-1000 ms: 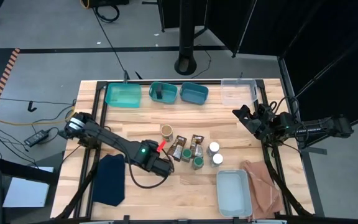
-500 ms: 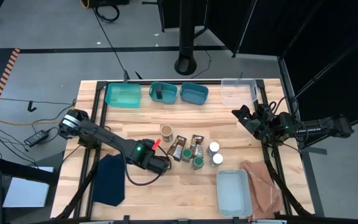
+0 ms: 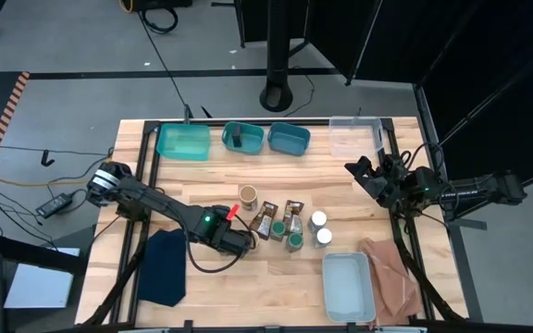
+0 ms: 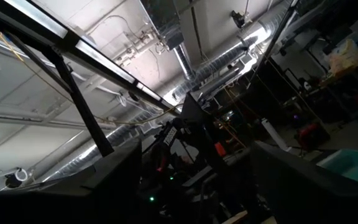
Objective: Sort spices by type
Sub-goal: Put the black seasoning can into the green bin
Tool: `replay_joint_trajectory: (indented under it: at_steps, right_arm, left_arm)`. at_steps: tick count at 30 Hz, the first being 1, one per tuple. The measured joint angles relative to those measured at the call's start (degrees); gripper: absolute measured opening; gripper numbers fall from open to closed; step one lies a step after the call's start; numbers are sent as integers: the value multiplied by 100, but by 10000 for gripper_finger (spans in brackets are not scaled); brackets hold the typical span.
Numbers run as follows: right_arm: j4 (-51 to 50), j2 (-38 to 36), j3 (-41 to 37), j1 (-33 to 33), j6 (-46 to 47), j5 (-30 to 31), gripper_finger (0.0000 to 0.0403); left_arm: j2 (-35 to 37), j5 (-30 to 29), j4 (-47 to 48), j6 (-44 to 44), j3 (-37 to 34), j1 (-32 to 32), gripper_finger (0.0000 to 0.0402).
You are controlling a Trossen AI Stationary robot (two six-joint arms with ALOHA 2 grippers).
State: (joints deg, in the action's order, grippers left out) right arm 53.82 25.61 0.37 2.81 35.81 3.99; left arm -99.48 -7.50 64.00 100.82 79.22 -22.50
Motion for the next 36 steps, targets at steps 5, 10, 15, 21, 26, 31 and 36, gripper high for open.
replay_joint_trajectory:
  at_steps: [5,10,15,21,26,31,36]
  right_arm:
    - [0,-2,0,0,0,1,307]
    - [-2,0,0,0,2,0,307]
    - [-2,0,0,0,0,11,307]
    - [-2,0,1,0,0,108,307]
    - [-2,0,2,0,0,109,307]
    - [-2,0,0,0,0,109,307]
    - [-2,0,0,0,0,109,307]
  left_arm:
    - [71,101,-483,33,-351,0,235]
    - [212,121,-756,142,-638,0,235]
    - [239,170,-920,143,-758,2,234]
    - [238,159,-851,18,-758,37,230]
    - [236,165,-783,-3,-758,39,197]
    - [236,122,-773,-85,-758,39,162]
    - [236,117,-710,-155,-757,73,148]
